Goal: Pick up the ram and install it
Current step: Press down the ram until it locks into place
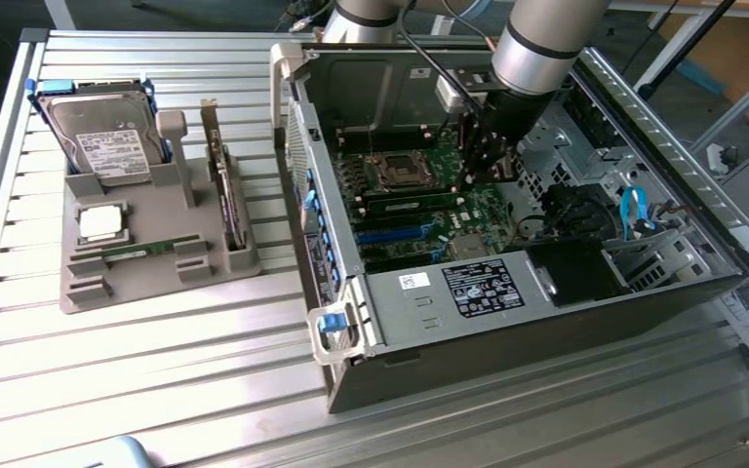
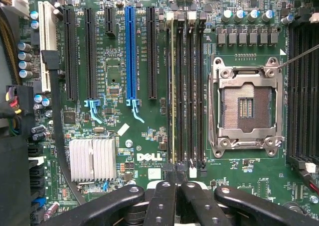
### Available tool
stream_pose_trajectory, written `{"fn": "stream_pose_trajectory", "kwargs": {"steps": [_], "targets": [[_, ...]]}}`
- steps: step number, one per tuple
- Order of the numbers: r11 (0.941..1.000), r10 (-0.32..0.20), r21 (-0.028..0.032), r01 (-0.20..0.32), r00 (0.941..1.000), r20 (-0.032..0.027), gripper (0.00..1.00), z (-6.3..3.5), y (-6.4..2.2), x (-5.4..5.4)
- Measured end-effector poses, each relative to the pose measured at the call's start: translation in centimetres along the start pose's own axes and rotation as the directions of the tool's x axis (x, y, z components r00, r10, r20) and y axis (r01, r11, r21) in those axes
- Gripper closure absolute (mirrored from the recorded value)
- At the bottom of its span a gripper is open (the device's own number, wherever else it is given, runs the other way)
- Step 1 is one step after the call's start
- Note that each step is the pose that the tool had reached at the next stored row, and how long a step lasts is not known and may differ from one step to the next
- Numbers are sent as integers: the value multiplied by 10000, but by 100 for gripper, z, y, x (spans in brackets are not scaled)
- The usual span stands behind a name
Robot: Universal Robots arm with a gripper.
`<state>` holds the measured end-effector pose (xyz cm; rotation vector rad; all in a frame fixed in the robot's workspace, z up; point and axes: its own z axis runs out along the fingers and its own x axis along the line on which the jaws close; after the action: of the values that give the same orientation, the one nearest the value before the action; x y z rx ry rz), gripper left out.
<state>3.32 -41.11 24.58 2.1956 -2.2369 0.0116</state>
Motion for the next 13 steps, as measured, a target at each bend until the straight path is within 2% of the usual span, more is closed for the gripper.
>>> {"fn": "stream_pose_trajectory", "kwargs": {"steps": [13], "targets": [[10000, 1, 0, -1, 10000, 2, 89, 51, 0, -3]]}}
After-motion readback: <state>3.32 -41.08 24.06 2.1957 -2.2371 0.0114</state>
